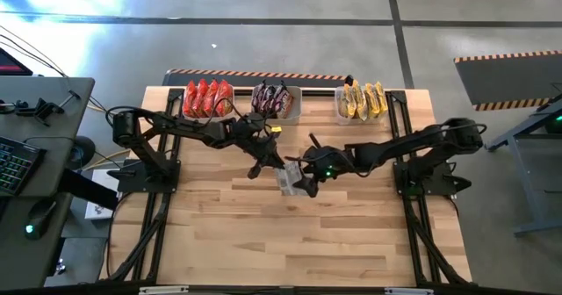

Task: Sort Maruchan noodles
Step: Put the black noodle pack into the gray bin

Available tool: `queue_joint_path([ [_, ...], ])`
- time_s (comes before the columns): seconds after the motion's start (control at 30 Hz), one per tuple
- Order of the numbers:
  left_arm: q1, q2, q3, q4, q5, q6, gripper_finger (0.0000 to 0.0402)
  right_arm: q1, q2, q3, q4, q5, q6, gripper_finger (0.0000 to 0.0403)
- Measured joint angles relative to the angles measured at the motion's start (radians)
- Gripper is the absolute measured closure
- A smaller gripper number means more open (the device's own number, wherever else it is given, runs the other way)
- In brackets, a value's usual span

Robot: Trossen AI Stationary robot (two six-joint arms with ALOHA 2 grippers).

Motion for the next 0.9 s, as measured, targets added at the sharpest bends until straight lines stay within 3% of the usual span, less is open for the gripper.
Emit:
queue_joint_path([
  [0.23, 0.000, 0.000, 0.000, -0.003, 0.000, 0.015, 0.0401, 0.000, -0.049, 0.000, -0.028, 0.038, -0.008, 0.0086],
  [0.7, 0.013, -0.066, 0.001, 0.005, 0.000, 0.027, 0.0401, 0.009, -0.001, -0.173, 0.403, 0.090, 0.077, 0.0087],
  [0.9, 0.020, -0.069, 0.001, 0.007, -0.002, 0.026, 0.0401, 0.023, 0.001, -0.180, 0.423, 0.142, 0.078, 0.0119],
])
